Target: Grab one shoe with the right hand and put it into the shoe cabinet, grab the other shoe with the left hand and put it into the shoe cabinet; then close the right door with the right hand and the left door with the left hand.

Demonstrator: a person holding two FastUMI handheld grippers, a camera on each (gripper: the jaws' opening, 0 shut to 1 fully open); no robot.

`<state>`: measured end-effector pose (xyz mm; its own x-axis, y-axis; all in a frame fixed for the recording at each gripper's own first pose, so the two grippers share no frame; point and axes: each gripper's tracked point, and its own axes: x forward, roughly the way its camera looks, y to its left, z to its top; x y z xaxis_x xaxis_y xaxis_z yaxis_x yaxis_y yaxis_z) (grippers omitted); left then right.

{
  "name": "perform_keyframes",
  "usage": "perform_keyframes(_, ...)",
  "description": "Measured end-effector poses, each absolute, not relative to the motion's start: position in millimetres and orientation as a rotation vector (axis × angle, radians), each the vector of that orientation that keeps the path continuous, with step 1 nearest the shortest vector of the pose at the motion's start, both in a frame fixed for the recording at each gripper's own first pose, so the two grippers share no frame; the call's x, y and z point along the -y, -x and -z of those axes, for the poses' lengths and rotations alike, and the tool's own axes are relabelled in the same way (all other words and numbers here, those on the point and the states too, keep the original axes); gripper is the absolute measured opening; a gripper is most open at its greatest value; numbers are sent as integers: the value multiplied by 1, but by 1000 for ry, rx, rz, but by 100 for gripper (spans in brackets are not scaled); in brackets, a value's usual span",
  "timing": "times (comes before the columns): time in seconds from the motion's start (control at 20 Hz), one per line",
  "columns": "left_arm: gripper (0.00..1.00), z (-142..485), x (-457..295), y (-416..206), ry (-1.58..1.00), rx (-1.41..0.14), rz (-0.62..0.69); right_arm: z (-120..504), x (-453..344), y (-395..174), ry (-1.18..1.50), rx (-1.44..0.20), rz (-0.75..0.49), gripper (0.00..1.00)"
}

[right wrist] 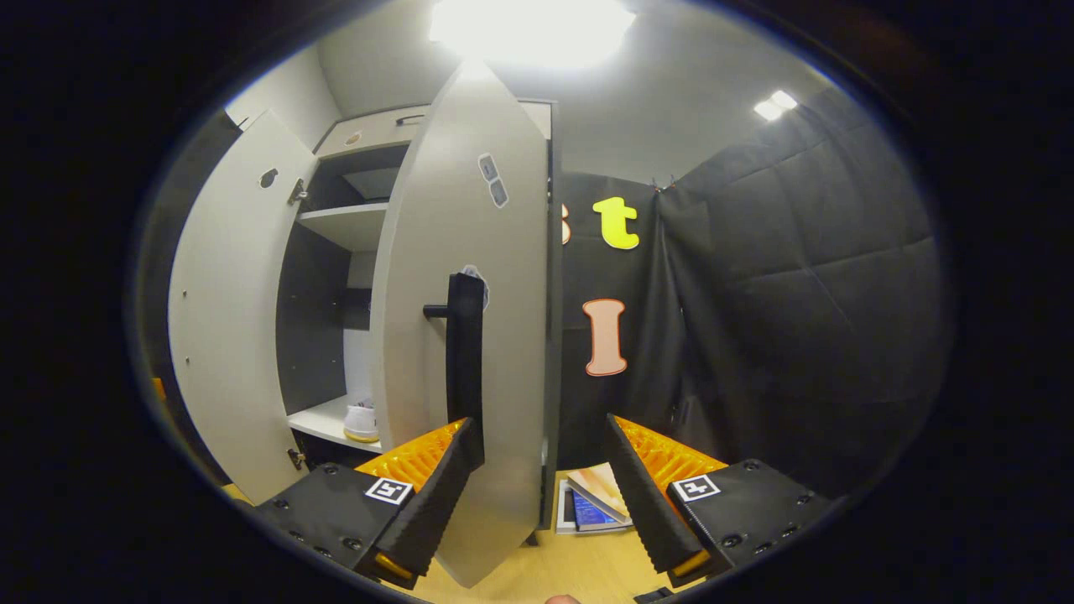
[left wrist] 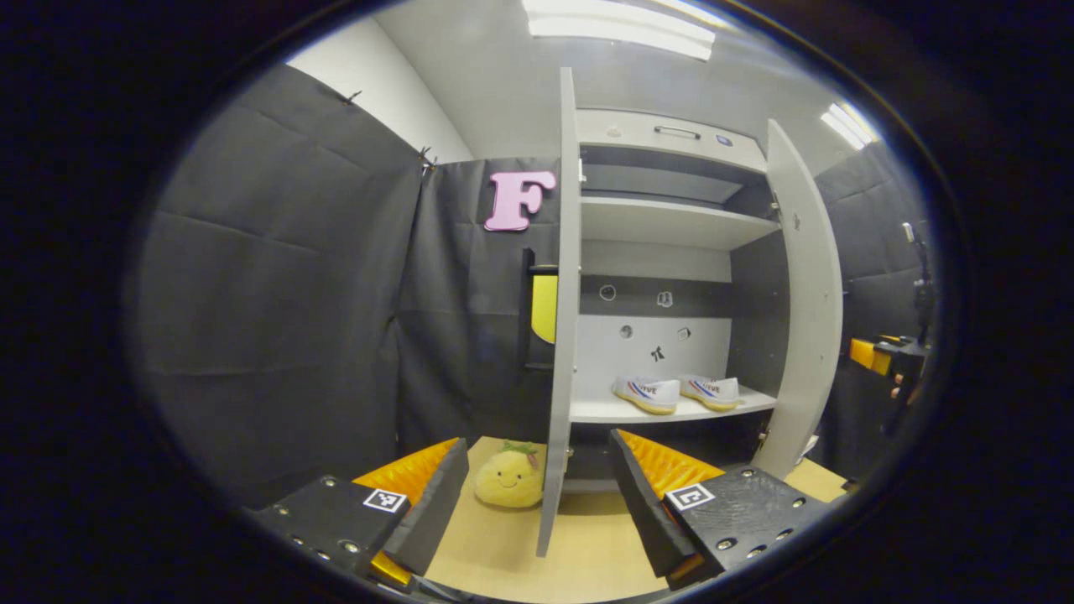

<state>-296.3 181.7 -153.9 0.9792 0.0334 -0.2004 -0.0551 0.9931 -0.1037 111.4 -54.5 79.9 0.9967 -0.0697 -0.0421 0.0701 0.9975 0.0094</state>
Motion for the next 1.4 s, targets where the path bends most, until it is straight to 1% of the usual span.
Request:
perform_keyframes(0.35,95,149,-211,298,90,-200,-130,-77,19,-125,-8,-38,-38,97)
perform_keyframes(0.5,95,147,-237,285,66,-187,-195,-76,21,-121,5,-31,-47,97)
perform_keyframes(0.7,95,149,-272,253,59,-169,-283,-74,33,-109,15,-24,-49,98)
perform_keyframes(0.85,96,154,-285,230,79,-172,-319,-71,49,-101,34,-26,-30,99)
perform_keyframes(0.95,96,155,-286,219,84,-166,-322,-67,61,-96,49,-34,-13,99)
perform_keyframes(1.0,96,154,-285,214,81,-164,-320,-65,66,-94,50,-43,-5,96)
perform_keyframes(1.05,96,156,-280,208,81,-162,-312,-63,71,-92,45,-51,1,99)
perform_keyframes(1.2,96,156,-262,191,95,-158,-273,-58,85,-90,34,-63,25,99)
perform_keyframes(1.25,96,156,-259,191,75,-152,-277,-56,90,-90,35,-65,34,96)
perform_keyframes(1.3,95,153,-259,191,43,-140,-273,-55,94,-89,34,-67,40,99)
perform_keyframes(1.35,94,152,-257,190,22,-137,-267,-54,96,-90,29,-68,40,96)
perform_keyframes(1.4,94,151,-252,188,17,-136,-256,-53,96,-90,23,-69,37,99)
